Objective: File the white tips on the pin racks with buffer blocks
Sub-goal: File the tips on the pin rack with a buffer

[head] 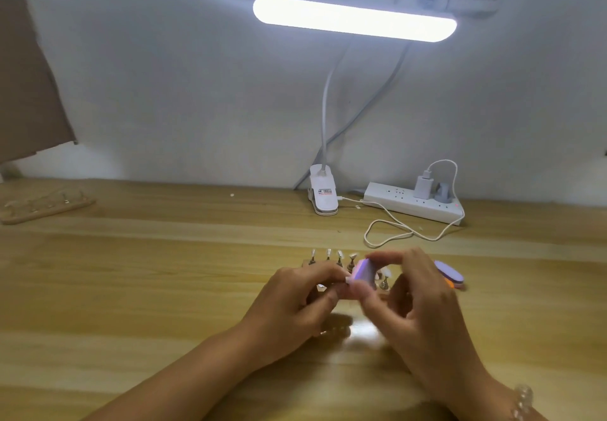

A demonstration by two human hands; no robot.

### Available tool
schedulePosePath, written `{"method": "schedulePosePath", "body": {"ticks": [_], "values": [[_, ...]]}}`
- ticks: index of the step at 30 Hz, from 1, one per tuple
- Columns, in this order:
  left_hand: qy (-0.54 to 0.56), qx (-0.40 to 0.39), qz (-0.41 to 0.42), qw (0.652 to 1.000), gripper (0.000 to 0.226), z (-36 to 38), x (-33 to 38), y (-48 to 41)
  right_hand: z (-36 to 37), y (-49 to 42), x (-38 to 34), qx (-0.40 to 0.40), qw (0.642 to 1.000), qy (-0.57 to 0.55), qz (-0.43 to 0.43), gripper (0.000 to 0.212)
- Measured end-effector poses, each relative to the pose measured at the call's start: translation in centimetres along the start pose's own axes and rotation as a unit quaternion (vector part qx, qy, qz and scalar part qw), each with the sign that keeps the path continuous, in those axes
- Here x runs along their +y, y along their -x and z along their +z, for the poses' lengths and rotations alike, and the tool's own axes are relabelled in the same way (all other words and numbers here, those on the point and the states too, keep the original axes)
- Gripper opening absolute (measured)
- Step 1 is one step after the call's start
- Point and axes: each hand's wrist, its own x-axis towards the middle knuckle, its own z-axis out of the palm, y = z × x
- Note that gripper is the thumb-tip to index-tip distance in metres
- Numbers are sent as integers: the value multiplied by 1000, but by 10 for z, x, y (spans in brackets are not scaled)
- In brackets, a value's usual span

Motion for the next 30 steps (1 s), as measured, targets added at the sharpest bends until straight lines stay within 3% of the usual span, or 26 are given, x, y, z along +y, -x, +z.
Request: {"method": "schedulePosePath", "body": {"ticks": [3, 6, 8, 11, 15, 17, 20, 25, 27, 30], "values": [[-7, 8, 2, 1000, 16, -1, -4, -1, 5, 1, 0, -36, 999, -2, 0, 26], [6, 15, 12, 1000, 8, 0, -2, -1, -1, -5, 12, 5, 998, -9, 56, 18], [6, 11, 15, 1000, 8, 1, -2, 0, 0, -3, 8, 14, 999, -6, 31, 20], [-16, 16, 21, 1000, 11, 0, -2, 0, 5, 0, 5, -34, 999, 2, 9, 18], [-8, 26, 13, 1000, 13, 1, -2, 1, -2, -4, 11, 22, 999, 21, 28, 21], [-22, 24, 18, 999, 12, 1, -1, 0, 0, -1, 2, 12, 999, 28, -15, 27], [-37, 50, 21, 998, 16, 0, -2, -2, 2, -1, 3, 1, 999, 37, 7, 24], [-73, 163, -61, 982, 11, -7, -10, -5, -10, -3, 10, 57, 997, -10, 47, 10], [-80, 186, -93, 975, 11, -9, -14, -6, -9, -1, 8, 40, 998, -7, 44, 7], [-85, 180, -120, 973, 11, -7, -16, -7, -7, 2, 4, -16, 999, 1, 37, 19]]}}
